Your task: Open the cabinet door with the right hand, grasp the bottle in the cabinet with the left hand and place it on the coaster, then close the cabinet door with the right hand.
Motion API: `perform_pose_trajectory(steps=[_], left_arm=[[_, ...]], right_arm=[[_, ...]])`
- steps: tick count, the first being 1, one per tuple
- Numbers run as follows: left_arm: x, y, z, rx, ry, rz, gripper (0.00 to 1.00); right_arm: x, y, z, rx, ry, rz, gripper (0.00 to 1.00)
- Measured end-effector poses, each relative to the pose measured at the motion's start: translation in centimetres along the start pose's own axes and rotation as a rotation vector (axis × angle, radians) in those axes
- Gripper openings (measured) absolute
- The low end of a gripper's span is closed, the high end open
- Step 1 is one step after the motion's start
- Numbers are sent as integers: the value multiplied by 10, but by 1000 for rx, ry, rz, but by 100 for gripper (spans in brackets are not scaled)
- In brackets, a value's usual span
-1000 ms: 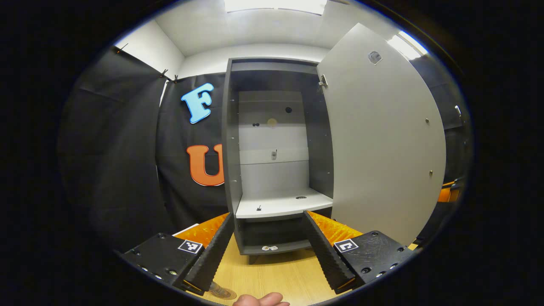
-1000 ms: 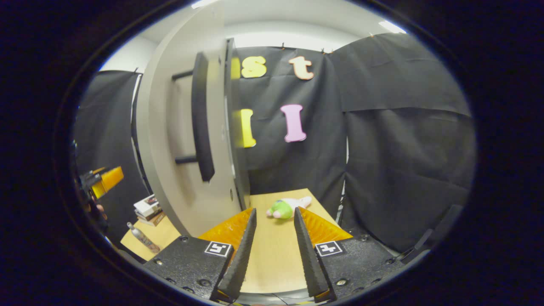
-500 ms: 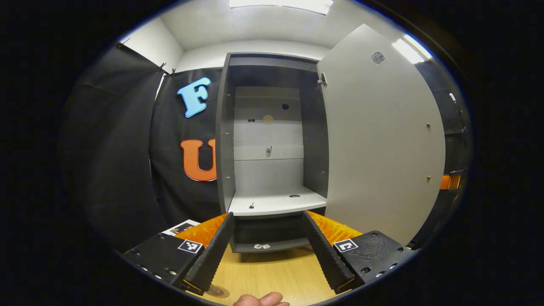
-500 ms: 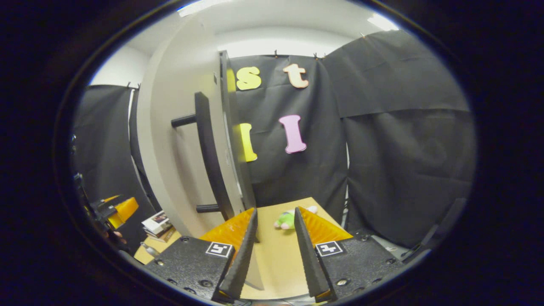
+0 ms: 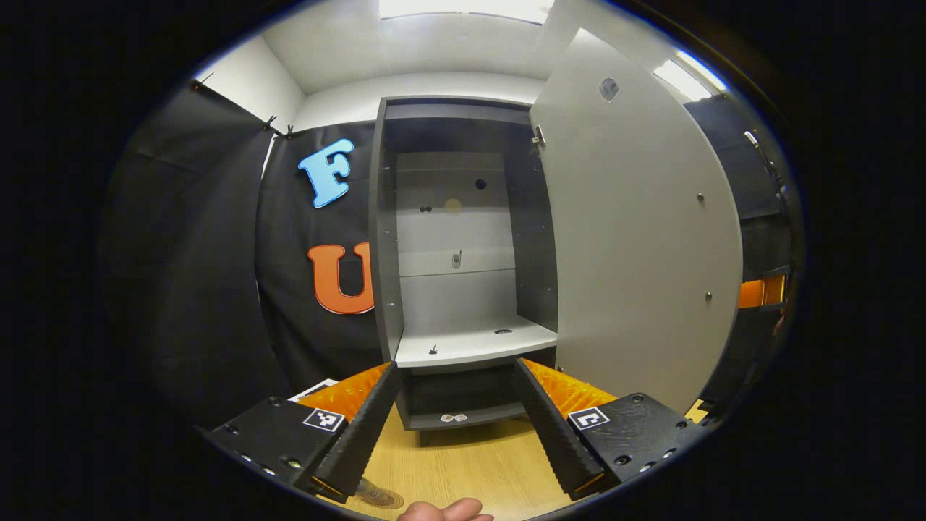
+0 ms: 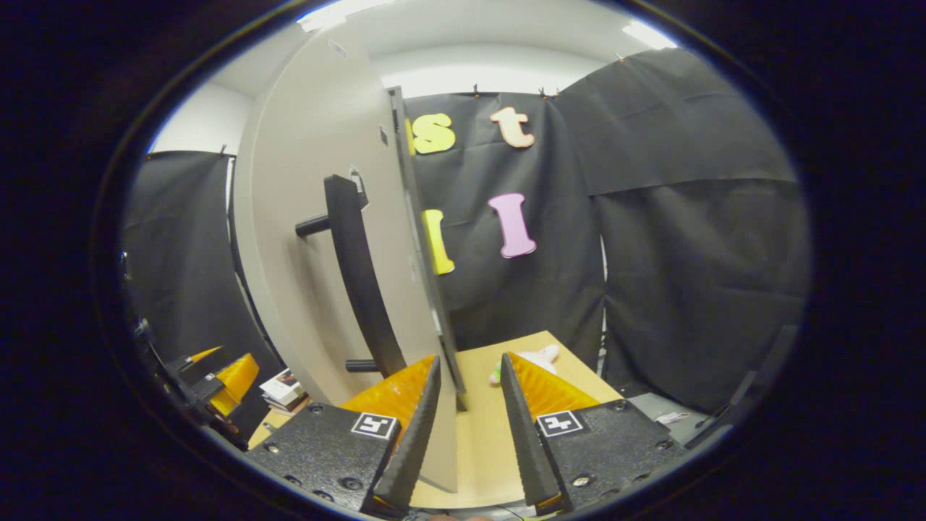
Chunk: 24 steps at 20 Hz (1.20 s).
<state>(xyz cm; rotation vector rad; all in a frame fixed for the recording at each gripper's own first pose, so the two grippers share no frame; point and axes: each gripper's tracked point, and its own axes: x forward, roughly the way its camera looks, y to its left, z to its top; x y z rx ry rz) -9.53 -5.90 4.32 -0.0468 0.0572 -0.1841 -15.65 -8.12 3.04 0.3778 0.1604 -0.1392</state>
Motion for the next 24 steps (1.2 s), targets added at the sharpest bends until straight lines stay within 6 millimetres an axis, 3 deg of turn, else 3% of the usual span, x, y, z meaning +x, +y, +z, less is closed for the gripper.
perform_pose_trajectory(steps=[3, 6, 9, 11, 12, 15, 17, 19, 21, 24], left_arm=[[-4, 15, -5, -3, 7, 21, 96], [-10, 39, -4, -10, 3, 68, 96], [-14, 62, -5, -24, 1, 112, 96], [-15, 72, -4, -21, 1, 132, 96], [-14, 76, -6, -20, 5, 138, 96], [-7, 79, -5, -22, -2, 145, 96], [-1, 74, -5, -28, -4, 132, 96], [7, 64, -1, -25, -8, 108, 96], [13, 55, 5, -18, -27, 82, 96], [21, 42, 6, 0, -28, 40, 96]], right_arm=[[10, 50, -4, -6, 4, 95, 57], [34, 98, 2, 8, -16, 165, 57], [57, 163, -17, -9, 48, 288, 57], [68, 187, -26, -101, 84, 329, 55], [72, 192, -24, -125, 71, 332, 58], [77, 179, -15, -192, 26, 302, 55], [81, 157, -11, -251, -10, 236, 55], [83, 140, -23, -259, 0, 194, 58], [82, 136, -38, -230, 29, 182, 55], [78, 143, -35, -213, 15, 184, 56]])
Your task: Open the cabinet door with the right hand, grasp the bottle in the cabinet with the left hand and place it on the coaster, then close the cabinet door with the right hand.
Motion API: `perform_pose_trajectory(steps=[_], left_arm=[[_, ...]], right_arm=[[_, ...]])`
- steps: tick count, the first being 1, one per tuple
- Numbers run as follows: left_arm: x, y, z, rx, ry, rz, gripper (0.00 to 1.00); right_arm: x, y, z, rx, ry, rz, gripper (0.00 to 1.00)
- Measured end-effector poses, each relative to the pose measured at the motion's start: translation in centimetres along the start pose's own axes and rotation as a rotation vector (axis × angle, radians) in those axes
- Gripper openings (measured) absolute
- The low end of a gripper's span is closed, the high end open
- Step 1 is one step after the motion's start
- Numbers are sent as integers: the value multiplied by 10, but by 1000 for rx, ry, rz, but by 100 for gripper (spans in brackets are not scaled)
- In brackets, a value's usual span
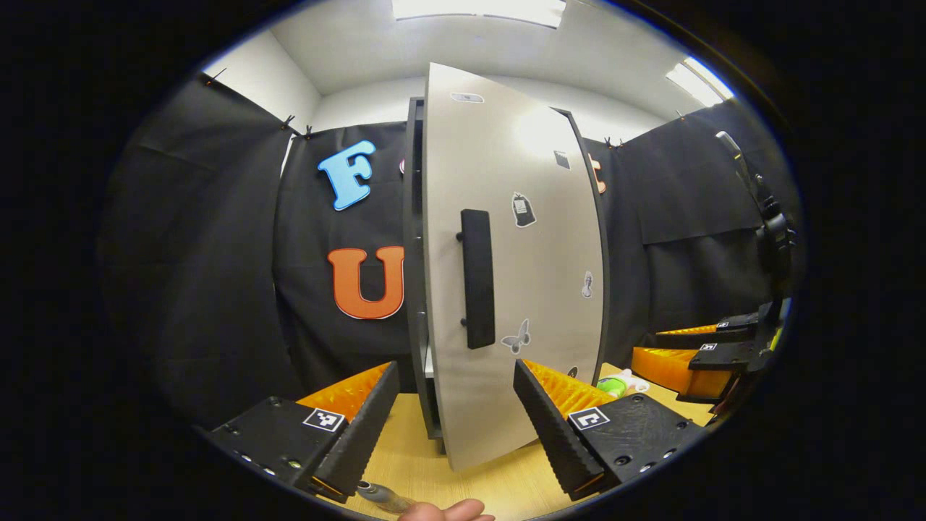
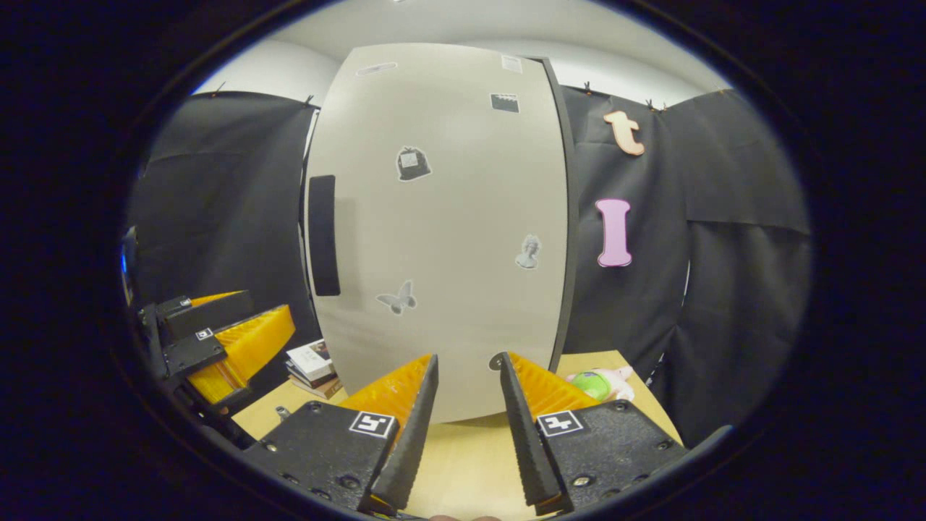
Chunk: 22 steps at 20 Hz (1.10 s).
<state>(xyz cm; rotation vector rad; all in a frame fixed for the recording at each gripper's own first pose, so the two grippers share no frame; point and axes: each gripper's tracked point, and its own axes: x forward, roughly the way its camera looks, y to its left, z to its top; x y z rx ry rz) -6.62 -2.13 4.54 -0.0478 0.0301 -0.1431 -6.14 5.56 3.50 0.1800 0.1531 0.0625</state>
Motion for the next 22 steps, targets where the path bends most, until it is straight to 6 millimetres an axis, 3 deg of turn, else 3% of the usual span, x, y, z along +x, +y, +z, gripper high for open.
perform_pose_trajectory(steps=[6, 15, 22], left_arm=[[11, -14, -3, 19, 8, -36, 96], [14, -13, -12, 4, 14, -40, 96], [9, -17, -8, -14, -1, -58, 96]], right_arm=[[-2, 2, -2, -26, -17, 8, 57], [-3, -16, -5, 4, 5, -23, 57], [-9, -21, -5, 16, 1, -21, 57]])
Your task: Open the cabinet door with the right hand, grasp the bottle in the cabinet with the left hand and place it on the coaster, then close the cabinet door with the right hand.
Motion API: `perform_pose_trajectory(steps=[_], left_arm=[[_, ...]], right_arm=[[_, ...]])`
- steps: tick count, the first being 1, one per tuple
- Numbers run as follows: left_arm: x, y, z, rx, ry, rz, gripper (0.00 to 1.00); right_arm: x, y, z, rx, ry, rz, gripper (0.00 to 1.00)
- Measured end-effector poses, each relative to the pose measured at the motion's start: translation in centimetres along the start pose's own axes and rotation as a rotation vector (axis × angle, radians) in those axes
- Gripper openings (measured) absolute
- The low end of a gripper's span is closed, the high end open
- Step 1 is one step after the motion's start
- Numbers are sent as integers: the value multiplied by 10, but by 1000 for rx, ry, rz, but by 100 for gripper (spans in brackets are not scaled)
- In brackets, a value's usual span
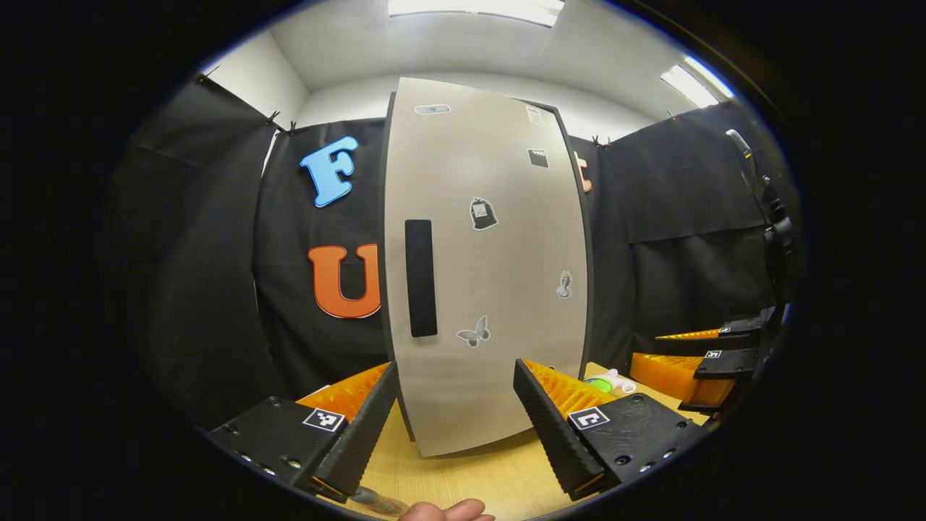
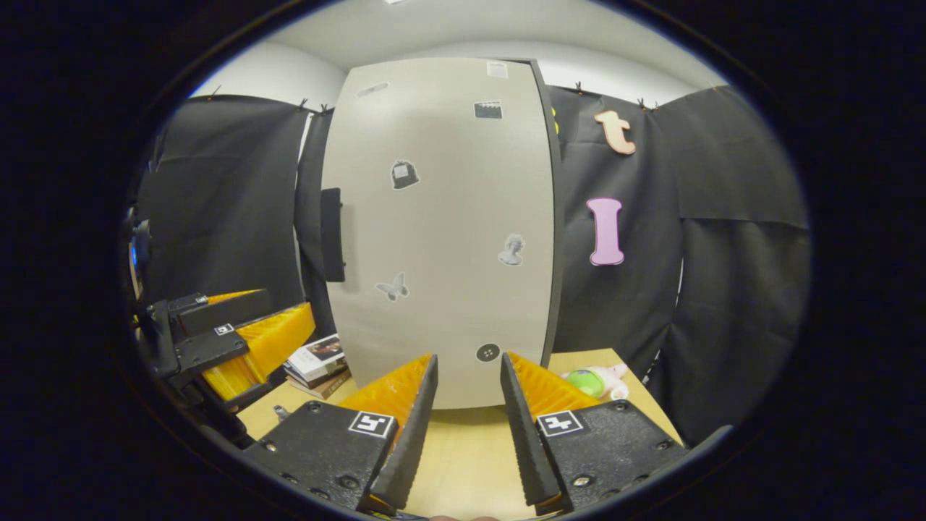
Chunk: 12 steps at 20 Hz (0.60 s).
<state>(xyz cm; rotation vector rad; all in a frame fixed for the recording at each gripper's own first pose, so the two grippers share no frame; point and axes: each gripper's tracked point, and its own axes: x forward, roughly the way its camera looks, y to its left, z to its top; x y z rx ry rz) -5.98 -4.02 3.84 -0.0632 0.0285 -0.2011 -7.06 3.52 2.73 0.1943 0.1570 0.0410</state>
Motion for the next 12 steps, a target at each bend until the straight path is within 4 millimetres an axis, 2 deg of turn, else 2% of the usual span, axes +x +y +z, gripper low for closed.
perform_pose_trajectory(steps=[7, 12], left_arm=[[-3, -4, 3, -16, -15, -20, 96], [-5, -2, 4, -18, -22, -15, 96]], right_arm=[[-2, -2, 6, 3, -19, 1, 59], [-3, 1, 3, -8, -15, 8, 59]])
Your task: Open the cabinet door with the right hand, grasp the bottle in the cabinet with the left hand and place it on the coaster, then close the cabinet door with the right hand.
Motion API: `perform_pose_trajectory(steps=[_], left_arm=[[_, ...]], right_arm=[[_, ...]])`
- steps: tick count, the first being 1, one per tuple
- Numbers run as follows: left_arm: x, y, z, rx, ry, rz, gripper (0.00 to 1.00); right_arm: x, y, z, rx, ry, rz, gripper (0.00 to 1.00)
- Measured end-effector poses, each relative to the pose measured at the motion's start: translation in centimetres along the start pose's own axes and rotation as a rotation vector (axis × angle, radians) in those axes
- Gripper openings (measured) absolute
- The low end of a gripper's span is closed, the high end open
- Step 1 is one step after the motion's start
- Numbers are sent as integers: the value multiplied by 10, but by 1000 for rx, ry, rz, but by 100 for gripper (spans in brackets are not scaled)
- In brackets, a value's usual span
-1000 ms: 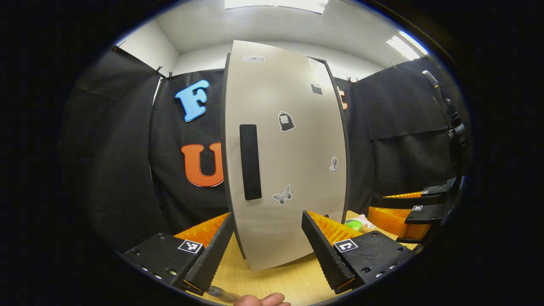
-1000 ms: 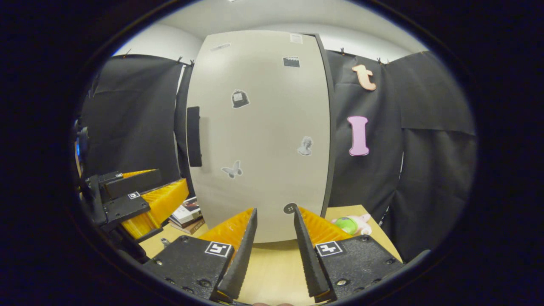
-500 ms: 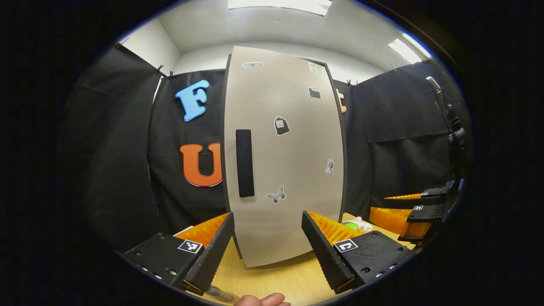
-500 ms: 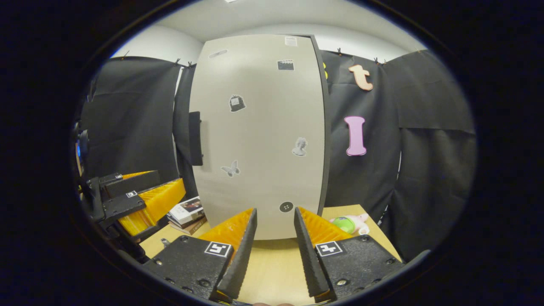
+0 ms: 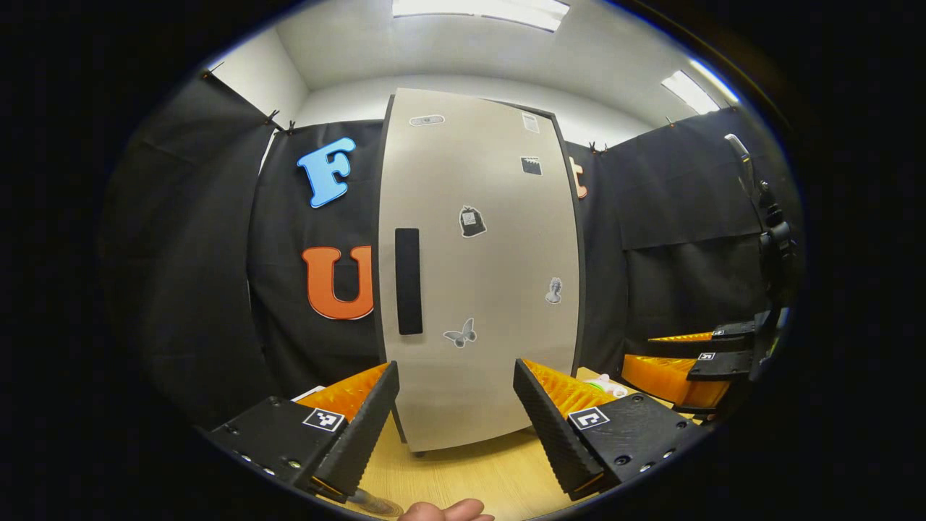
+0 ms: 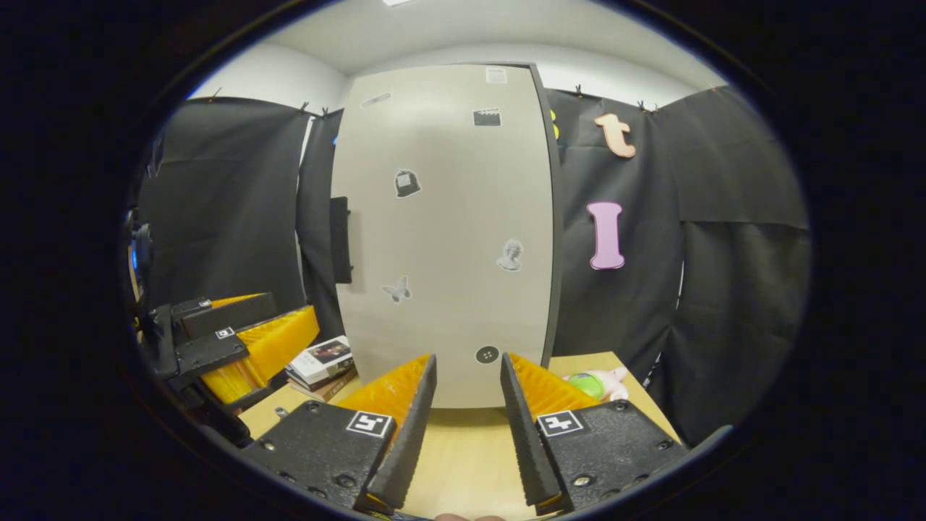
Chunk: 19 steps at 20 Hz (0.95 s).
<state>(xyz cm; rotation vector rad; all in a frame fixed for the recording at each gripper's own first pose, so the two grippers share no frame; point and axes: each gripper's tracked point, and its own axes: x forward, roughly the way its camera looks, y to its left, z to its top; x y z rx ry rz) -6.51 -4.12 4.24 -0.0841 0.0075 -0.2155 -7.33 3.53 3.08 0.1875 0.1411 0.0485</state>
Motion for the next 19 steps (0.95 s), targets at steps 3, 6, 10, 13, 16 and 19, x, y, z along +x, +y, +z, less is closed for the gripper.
perform_pose_trajectory(steps=[3, 6, 10, 13, 16, 19], left_arm=[[-2, 2, -1, -6, -3, 3, 96], [-4, 5, -1, -5, -6, 9, 96], [-7, 9, 1, -13, -15, 13, 96], [-9, 10, 0, -12, -17, 14, 96], [-10, 10, -1, -10, -16, 15, 96], [-12, 11, 0, -12, -20, 14, 96]], right_arm=[[0, 2, 1, 0, -5, 4, 60], [0, 4, 4, 3, -16, 10, 60], [-2, 5, 7, 10, -33, 15, 60], [-3, 4, 8, 11, -34, 13, 78], [-6, 5, 9, 16, -44, 14, 80], [-8, 3, 12, 12, -56, 10, 80]])
